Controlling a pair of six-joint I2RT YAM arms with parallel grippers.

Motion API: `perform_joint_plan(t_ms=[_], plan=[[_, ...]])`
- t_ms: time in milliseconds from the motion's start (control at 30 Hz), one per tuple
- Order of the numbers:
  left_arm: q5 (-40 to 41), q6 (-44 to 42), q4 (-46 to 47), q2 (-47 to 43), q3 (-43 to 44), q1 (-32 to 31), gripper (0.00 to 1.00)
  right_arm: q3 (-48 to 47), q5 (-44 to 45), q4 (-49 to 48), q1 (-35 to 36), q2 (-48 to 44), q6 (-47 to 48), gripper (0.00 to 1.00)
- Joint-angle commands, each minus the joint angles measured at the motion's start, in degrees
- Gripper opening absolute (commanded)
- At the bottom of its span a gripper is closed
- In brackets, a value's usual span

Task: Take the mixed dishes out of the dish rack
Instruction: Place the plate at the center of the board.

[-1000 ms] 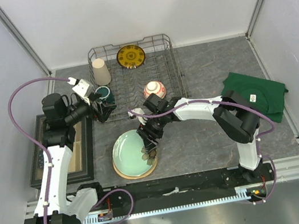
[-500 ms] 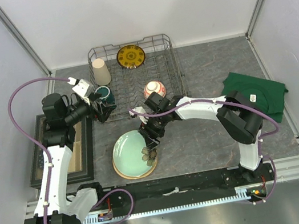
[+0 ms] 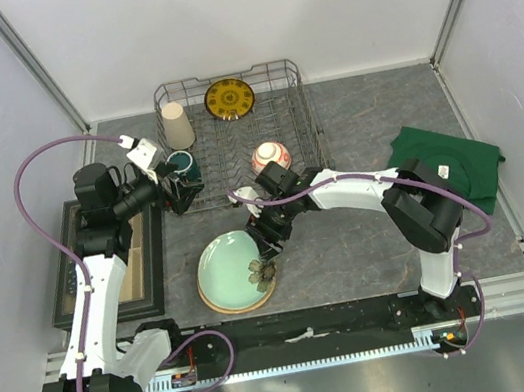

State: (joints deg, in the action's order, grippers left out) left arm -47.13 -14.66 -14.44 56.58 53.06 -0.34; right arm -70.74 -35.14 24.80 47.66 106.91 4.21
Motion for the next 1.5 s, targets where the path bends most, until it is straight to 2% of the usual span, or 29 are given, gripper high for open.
perform_joint_plan(t_ms=[0,333,867,1067,1200,1467], plan=[[-1.82,-1.34,0.81,-1.38,0.29,0.25,0.88,0.16,0.07,-0.36,0.07,-2.32,1.15,0.7],[-1.38,-1.78,0.73,-1.47,0.29,0.25,0.88,-0.36,2.87,0.6,0.07,-3.11,2.65,0.7],[-0.24,-2.92,2.4,0.55,2.84,0.25,0.93,-9.41,17.29,7.98,0.06,-7.5,10.73,0.75],[-2.35,-8.98,2.22,6.78,9.07,0.25,0.94,-12.05,23.43,8.6,-0.28,-11.11,12.31,0.75],[-2.79,-16.08,1.52,13.19,15.04,0.25,0.94,-12.93,26.34,8.34,-2.82,-12.69,12.75,0.75],[-2.18,-28.84,1.25,32.33,31.56,-1.24,0.93,-14.78,27.05,7.55,-9.51,-14.72,11.88,0.76]])
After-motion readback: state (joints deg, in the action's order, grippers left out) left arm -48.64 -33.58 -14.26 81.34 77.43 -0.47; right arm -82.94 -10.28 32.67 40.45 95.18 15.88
